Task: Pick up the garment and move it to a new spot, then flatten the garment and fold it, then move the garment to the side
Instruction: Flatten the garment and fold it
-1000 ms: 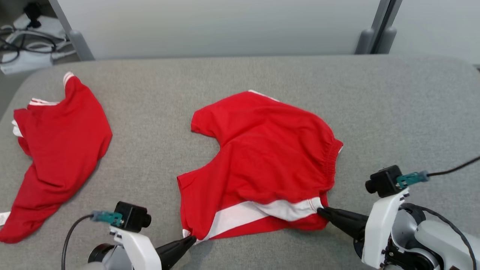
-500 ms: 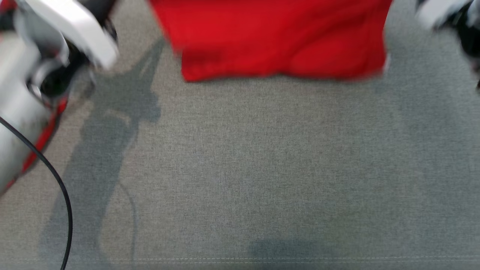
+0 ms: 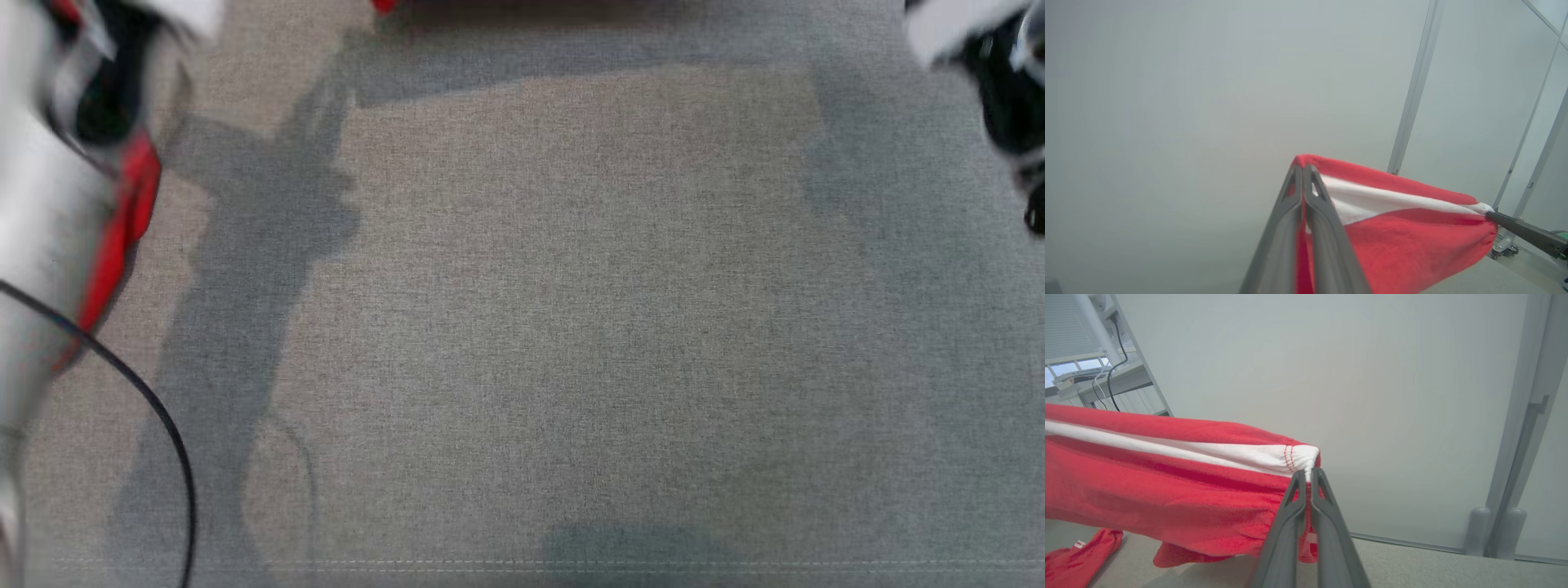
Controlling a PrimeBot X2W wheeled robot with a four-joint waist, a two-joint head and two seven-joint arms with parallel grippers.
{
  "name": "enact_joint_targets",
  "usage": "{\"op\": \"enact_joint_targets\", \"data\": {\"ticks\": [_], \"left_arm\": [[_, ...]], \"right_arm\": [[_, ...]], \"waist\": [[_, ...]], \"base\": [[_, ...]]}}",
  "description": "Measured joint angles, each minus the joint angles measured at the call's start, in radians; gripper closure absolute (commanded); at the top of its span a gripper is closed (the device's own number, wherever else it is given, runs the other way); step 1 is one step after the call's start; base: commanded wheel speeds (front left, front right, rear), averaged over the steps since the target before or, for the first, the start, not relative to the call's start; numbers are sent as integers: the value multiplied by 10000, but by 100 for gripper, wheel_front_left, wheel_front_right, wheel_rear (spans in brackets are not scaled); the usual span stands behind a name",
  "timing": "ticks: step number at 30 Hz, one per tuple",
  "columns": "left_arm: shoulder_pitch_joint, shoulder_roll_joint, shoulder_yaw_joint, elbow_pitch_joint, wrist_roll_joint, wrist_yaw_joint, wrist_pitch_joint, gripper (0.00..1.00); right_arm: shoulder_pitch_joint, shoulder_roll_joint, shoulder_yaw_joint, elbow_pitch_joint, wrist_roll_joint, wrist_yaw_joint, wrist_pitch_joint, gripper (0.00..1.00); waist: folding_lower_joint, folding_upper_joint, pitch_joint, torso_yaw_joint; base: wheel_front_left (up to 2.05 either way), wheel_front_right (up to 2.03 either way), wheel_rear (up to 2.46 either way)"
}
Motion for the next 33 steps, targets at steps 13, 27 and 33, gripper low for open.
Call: {"op": "enact_joint_targets", "data": {"ticks": [13,27,33], "left_arm": [[4997,349,-2439,-1047,-1910,2,186,100],[6827,-27,-2980,-2,-1852,2,90,100],[7888,-128,-2637,36,-1655,-69,92,100]], "right_arm": [[3505,-2006,1960,-2681,1749,-4,2303,100],[5315,-2794,3033,-3325,1848,-2,2571,100],[6476,-2702,3329,-3189,1549,-2,1898,100]], "waist": [[0,0,-892,63],[0,0,-2531,228],[0,0,-3329,210]], "base": [[0,0,0],[0,0,0],[0,0,0]]}}
